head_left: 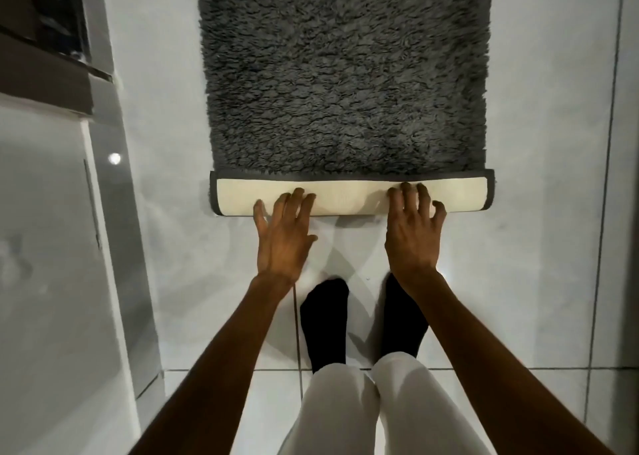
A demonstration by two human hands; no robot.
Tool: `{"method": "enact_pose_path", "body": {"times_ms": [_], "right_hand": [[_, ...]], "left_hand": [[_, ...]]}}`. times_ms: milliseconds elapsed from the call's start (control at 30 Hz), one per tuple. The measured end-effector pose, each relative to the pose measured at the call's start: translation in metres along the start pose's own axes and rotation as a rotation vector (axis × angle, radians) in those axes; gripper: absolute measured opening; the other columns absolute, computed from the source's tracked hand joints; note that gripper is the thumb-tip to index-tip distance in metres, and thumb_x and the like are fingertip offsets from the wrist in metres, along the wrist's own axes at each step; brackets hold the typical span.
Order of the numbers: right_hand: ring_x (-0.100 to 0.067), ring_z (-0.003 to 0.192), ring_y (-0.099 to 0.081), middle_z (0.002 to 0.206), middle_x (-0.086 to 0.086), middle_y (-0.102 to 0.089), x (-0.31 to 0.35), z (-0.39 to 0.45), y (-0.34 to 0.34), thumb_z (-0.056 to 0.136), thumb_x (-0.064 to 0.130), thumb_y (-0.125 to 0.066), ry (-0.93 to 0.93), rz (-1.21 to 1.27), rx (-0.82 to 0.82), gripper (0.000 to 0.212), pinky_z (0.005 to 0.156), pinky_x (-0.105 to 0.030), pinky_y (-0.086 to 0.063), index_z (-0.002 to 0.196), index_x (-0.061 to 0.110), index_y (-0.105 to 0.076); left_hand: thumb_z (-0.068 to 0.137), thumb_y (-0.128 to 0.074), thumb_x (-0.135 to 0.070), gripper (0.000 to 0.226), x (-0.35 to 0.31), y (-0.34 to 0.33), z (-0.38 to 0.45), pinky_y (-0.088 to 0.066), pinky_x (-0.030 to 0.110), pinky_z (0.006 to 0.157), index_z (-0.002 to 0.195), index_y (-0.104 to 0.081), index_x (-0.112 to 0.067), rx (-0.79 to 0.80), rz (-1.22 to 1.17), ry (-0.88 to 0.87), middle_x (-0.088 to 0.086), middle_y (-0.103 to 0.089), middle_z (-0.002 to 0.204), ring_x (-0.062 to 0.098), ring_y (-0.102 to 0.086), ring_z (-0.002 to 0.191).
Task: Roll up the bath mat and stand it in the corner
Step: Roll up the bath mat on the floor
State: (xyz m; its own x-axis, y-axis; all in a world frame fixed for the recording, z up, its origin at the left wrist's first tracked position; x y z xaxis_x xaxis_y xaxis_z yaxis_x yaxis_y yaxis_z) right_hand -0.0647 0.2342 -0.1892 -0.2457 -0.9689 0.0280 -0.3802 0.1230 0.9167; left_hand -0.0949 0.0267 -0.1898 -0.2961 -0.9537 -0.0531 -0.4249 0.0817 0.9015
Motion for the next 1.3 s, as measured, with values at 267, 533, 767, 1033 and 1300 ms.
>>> {"method": "enact_pose_path", "body": {"times_ms": [267,533,767,1033,1300], "right_hand": [[-0.037,0.119,-0.055,0.121,-0.012,-0.061,-0.014,0.051,0.008,0.092,0.008,-0.066,0.177,0.06,-0.077,0.045,0.12,-0.061,-0.024,0.134,0.017,-0.054],[-0.038,0.121,-0.053,0.128,-0.018,-0.058,-0.009,0.121,0.022,0.09,0.016,-0.068,0.276,-0.003,0.062,0.047,0.113,-0.055,-0.031,0.133,0.01,-0.049],[-0.041,0.138,-0.044,0.146,-0.026,-0.049,0.013,0.089,0.044,0.101,0.019,-0.055,0.379,0.069,-0.324,0.043,0.117,-0.061,-0.027,0.141,0.004,-0.048],[-0.036,0.158,0.003,0.17,-0.023,0.002,0.041,0.143,0.024,0.099,0.068,-0.025,0.418,-0.055,-0.092,0.093,0.123,-0.066,-0.007,0.161,0.003,-0.003],[-0.035,0.158,-0.004,0.171,-0.02,-0.006,0.054,0.277,0.104,0.101,0.066,-0.011,0.329,-0.014,-0.107,0.083,0.125,-0.061,-0.009,0.162,0.009,-0.014]], "left_hand": [[0.093,-0.07,-0.017,0.037,0.016,0.026,0.065,-0.031,0.047,0.107,0.128,-0.066,-0.026,0.025,-0.073,-0.091,0.003,-0.066,0.13,0.026,-0.061,0.121],[0.101,-0.055,-0.021,0.065,-0.022,0.034,0.054,-0.017,0.065,0.125,0.16,-0.031,-0.008,-0.068,0.014,-0.224,0.02,-0.024,0.169,0.044,-0.019,0.156],[0.098,-0.031,-0.07,0.095,-0.013,0.03,0.132,-0.01,0.069,0.124,0.163,-0.005,-0.005,-0.023,0.067,-0.223,0.018,-0.002,0.173,0.043,-0.001,0.159],[0.104,-0.021,-0.06,0.081,-0.003,0.083,0.199,-0.016,0.067,0.124,0.161,-0.02,-0.003,-0.166,0.017,-0.223,0.017,-0.017,0.172,0.033,-0.014,0.159],[0.102,-0.026,-0.062,0.086,-0.008,0.091,0.216,-0.015,0.063,0.126,0.163,-0.009,-0.004,-0.125,0.004,-0.209,0.02,-0.005,0.173,0.035,-0.003,0.16]]}}
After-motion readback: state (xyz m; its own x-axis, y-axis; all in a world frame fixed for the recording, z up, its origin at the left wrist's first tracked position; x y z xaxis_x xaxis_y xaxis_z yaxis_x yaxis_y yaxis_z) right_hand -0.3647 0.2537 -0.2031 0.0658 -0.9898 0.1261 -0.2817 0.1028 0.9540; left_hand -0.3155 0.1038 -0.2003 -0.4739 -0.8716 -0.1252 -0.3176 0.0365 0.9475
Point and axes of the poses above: each hand's wrist, its own z-axis towards the middle knuckle, its own y-axis out of the back of the hand, x = y × z, the point moved 9 cm from there along z, towards the middle knuckle
